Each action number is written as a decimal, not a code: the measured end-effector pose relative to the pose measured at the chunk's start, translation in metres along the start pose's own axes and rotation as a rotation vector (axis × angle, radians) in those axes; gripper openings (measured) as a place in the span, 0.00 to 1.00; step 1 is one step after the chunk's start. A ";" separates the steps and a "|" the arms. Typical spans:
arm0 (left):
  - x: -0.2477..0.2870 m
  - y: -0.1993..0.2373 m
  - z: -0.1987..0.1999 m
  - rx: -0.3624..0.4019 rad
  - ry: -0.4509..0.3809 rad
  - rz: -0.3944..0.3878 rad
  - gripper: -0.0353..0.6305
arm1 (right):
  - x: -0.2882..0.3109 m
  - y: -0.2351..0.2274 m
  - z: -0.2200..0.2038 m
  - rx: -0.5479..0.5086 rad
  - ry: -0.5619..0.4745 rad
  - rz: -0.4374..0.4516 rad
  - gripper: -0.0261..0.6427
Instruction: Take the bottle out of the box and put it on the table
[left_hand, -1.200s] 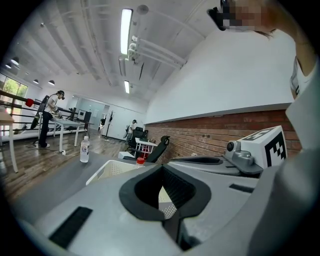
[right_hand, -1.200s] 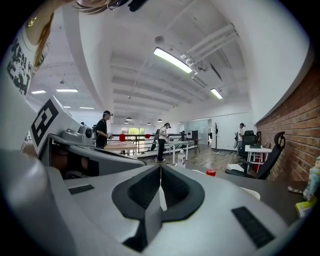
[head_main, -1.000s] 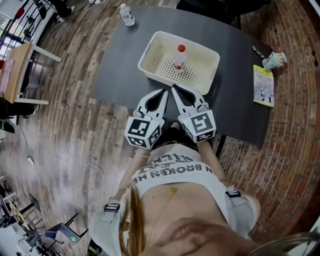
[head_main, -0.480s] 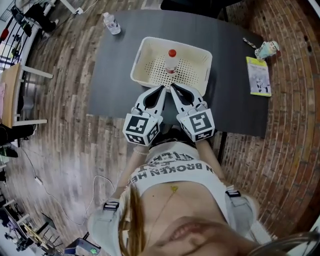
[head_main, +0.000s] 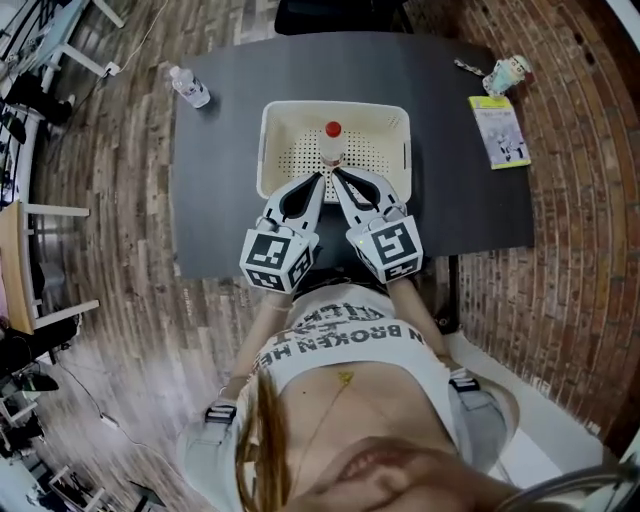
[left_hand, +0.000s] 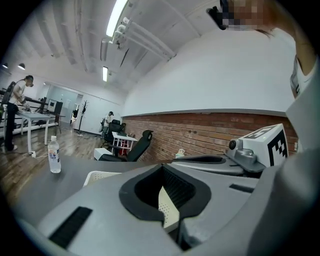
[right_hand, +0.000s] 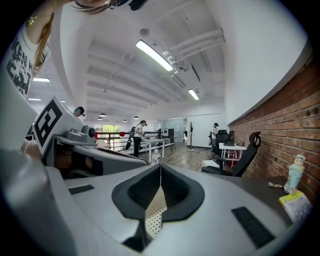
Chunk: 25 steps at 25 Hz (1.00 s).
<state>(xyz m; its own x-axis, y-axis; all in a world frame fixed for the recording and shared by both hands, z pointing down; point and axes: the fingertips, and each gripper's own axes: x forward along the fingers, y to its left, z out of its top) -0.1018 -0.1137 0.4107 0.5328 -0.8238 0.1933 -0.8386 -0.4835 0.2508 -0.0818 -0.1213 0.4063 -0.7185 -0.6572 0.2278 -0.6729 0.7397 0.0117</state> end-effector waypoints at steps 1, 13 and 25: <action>0.000 0.004 -0.001 -0.002 0.006 -0.011 0.06 | 0.004 0.000 0.000 0.000 0.005 -0.010 0.05; -0.003 0.046 -0.003 -0.013 0.029 -0.084 0.06 | 0.042 0.008 -0.005 -0.012 0.050 -0.090 0.05; -0.001 0.052 -0.007 0.015 0.049 -0.111 0.06 | 0.037 -0.003 -0.023 0.012 0.075 -0.164 0.05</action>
<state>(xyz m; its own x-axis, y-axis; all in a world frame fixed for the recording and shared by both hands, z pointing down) -0.1448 -0.1363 0.4299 0.6269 -0.7498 0.2118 -0.7757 -0.5753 0.2594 -0.1019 -0.1448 0.4368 -0.5838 -0.7560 0.2959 -0.7826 0.6211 0.0428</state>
